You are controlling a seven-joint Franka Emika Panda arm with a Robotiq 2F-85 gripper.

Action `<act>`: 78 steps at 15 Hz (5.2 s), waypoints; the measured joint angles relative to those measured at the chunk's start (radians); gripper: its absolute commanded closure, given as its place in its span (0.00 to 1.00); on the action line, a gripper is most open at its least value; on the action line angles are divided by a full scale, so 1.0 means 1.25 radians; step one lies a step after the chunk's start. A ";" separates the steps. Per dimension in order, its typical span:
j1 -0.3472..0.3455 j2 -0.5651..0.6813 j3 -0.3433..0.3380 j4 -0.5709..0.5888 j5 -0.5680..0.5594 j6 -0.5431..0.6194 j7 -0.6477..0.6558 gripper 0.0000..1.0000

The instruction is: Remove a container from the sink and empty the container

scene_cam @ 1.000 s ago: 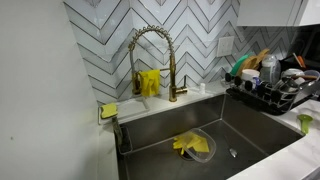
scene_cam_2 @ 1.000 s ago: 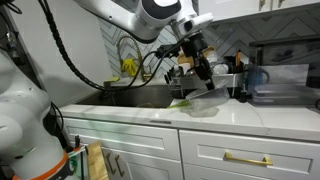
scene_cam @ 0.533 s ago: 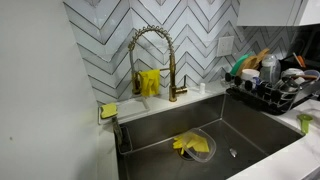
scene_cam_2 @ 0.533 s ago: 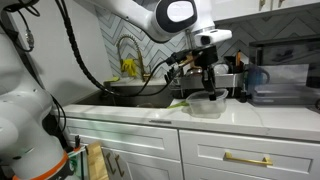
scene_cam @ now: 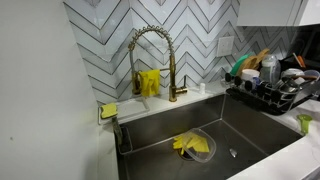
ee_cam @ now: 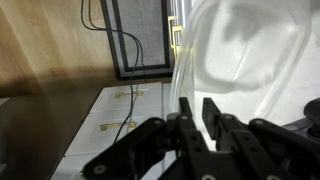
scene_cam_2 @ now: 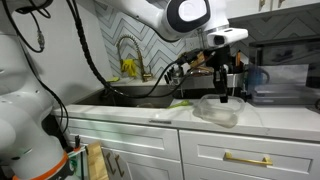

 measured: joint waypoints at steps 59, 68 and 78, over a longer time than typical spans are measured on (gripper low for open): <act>0.083 -0.093 0.113 -0.083 0.018 -0.021 -0.354 0.98; 0.060 -0.194 0.123 -0.036 -0.181 0.069 -0.259 0.98; -0.007 -0.098 0.117 -0.032 -0.330 0.498 -0.173 0.98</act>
